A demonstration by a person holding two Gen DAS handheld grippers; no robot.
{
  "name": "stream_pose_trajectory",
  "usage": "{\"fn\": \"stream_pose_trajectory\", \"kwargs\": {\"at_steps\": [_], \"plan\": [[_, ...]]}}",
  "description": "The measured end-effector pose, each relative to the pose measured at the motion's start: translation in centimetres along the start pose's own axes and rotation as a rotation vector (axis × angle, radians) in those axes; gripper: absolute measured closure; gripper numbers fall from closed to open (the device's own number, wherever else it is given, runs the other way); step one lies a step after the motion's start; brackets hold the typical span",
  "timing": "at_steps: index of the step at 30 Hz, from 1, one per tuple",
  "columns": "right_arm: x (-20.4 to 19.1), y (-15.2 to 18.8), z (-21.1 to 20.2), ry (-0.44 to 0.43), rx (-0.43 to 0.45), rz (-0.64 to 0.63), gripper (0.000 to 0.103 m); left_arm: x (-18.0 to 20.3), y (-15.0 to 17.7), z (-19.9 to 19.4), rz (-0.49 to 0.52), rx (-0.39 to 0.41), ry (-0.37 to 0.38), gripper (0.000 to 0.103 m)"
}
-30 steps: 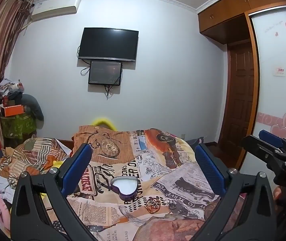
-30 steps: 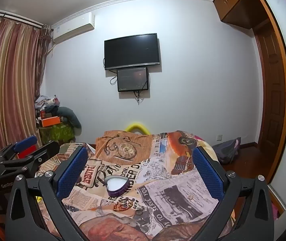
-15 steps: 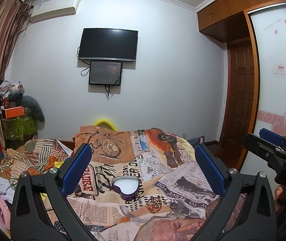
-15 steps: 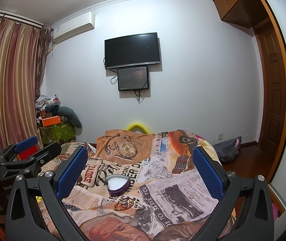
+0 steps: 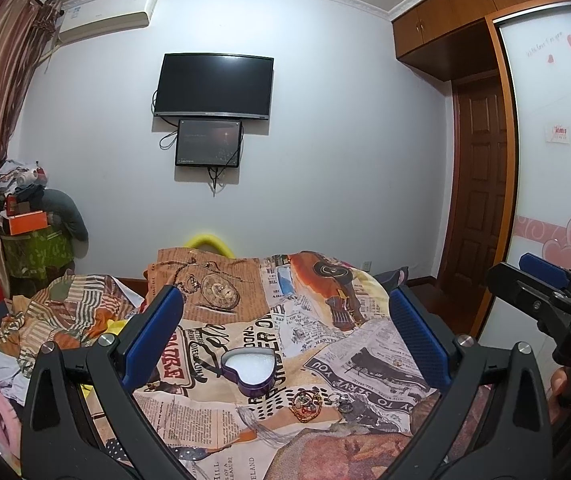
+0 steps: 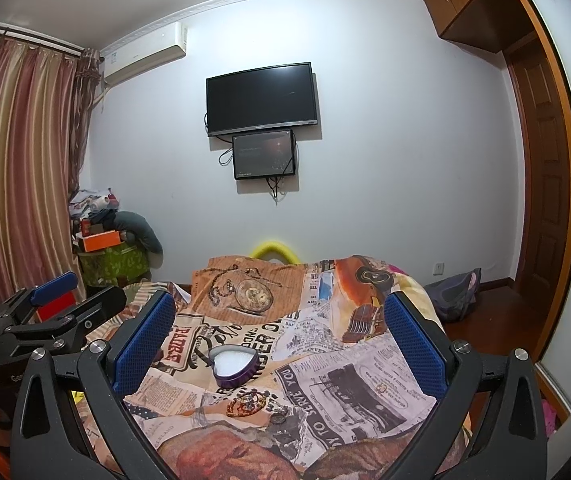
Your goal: Organize jewelry
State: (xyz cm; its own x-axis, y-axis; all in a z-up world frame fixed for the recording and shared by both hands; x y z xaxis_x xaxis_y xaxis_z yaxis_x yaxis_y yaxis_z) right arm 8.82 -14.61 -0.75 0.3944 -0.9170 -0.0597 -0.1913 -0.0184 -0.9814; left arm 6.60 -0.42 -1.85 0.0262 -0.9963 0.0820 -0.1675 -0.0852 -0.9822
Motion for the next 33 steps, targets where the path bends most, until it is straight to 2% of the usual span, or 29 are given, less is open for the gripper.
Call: {"fn": "stream_pose_trajectory", "kwargs": {"at_steps": [33], "plan": [[0.0, 0.01, 0.08, 0.004, -0.017, -0.003, 0.0, -0.12, 0.45, 0.34, 0.002, -0.007, 0.001, 0.0]]}}
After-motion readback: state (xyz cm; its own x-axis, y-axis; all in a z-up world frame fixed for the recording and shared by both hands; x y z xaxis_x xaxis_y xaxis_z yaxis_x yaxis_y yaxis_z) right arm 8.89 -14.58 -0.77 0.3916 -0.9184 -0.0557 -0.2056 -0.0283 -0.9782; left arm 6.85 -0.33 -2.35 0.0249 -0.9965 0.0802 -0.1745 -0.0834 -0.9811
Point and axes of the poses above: each gripper's, at about its wrist camera, not at the fingertips, and z roughly the way its jaws point, x to its right, y to its underside, the point moved 6 cm from there along z, roughly the way its jaws point, and after that the axes turned 1 degree about -z, right-handed, at the moved point
